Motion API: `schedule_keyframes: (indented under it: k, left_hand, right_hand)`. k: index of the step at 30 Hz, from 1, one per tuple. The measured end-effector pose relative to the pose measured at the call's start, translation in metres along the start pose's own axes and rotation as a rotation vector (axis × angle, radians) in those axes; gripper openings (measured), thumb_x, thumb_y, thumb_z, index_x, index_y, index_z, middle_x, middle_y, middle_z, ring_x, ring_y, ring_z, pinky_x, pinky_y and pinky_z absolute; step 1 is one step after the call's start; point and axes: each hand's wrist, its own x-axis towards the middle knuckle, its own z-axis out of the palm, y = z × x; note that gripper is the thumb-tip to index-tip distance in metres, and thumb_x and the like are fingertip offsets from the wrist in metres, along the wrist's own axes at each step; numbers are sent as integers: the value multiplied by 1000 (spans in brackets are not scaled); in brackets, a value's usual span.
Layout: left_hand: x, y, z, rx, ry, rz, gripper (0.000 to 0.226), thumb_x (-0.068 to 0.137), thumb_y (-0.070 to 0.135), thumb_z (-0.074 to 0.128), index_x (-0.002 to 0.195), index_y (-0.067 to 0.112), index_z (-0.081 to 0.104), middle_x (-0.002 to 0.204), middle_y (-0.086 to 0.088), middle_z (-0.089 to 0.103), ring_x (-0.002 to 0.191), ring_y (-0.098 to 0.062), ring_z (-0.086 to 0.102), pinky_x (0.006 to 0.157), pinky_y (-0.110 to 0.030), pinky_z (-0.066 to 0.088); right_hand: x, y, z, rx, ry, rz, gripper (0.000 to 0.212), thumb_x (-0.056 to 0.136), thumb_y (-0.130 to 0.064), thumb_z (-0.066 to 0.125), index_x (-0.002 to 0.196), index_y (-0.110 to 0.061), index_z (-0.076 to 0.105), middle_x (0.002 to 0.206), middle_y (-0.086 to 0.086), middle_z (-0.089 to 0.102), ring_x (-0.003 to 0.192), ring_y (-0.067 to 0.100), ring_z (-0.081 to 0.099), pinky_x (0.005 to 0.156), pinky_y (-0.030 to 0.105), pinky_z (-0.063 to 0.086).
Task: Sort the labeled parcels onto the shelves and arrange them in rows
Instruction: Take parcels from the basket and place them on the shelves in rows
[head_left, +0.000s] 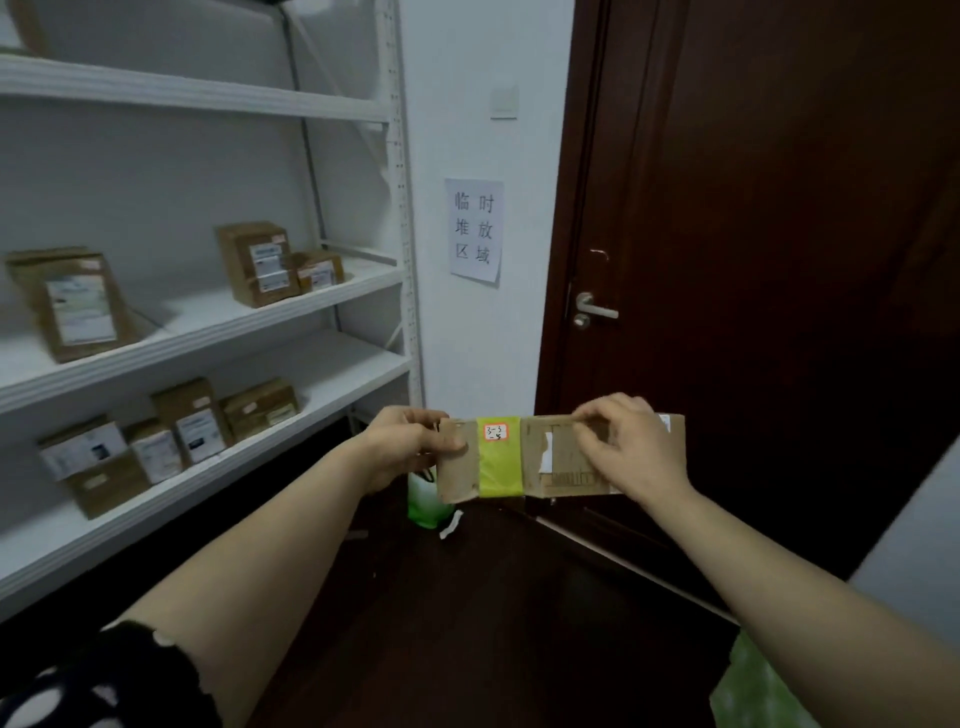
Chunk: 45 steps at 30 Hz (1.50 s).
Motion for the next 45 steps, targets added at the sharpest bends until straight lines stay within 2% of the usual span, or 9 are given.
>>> schedule_keyframes:
  k: [3,7,9,13,20,24,28,36,45]
  left_hand:
    - [-3,-5,-33,-35,16,1,43,71,-5,76,112,4,65,105,-9,71,99,-20,67,78,-29,57]
    - [-2,-8,-80,-35,6,-11,35,75,-4,73,108,5,68,106,-9,70,102,-22,66,91,-36,53]
    - [2,-10,-103,-46,-6,-12,31,78,-3,70,108,5,68,103,-9,70,95,-20,67,88,-32,55]
    - [8,-9,-140,-54,-15,-5,29,81,0,68,111,4,67,96,-6,72,87,-14,70,78,-26,58]
    - [14,-11,-186,-50,29,-16,26,81,-2,67,107,4,68,95,-7,72,83,-16,71,74,-29,59]
    - [14,-21,-204,-50,59,-32,30,82,1,68,112,2,66,103,-10,71,94,-20,68,82,-32,58]
    - [13,-39,-214,-58,115,-78,32,81,7,71,113,4,67,112,-11,69,103,-21,65,89,-33,54]
    - [4,-66,-239,-51,229,-164,29,84,16,71,110,4,67,111,-12,69,103,-25,65,92,-43,53]
    - [9,-63,-268,-77,272,-159,29,85,12,68,112,3,65,112,-11,68,104,-22,64,85,-33,53]
  right_hand:
    - [28,-16,28,-194,-231,-67,49,91,-46,52,136,-28,47,140,-9,45,133,13,33,111,34,16]
    - [59,-45,64,-253,-448,-31,51,93,-55,41,136,-28,47,139,-6,51,133,13,38,115,38,3]
    - [70,-57,81,-243,-489,-41,48,95,-54,37,135,-29,49,136,-6,53,132,13,39,115,39,2]
    - [88,-80,112,-236,-510,-90,48,96,-54,35,135,-29,48,135,-6,54,131,13,41,114,41,5]
    - [106,-112,145,-200,-557,-150,39,99,-49,35,124,-29,56,122,-6,62,121,13,48,111,40,10]
    - [112,-118,163,-153,-639,-153,37,95,-53,40,118,-32,60,111,-12,65,110,11,55,104,37,31]
    - [115,-118,183,-30,-765,-106,33,91,-52,50,107,-27,65,100,-7,67,94,9,62,84,31,52]
    - [119,-134,223,-20,-882,-173,26,93,-51,48,85,-31,61,82,-9,63,79,7,61,70,25,48]
    - [140,-153,252,18,-901,-220,32,94,-49,48,104,-23,64,91,-6,65,89,12,63,79,31,51]
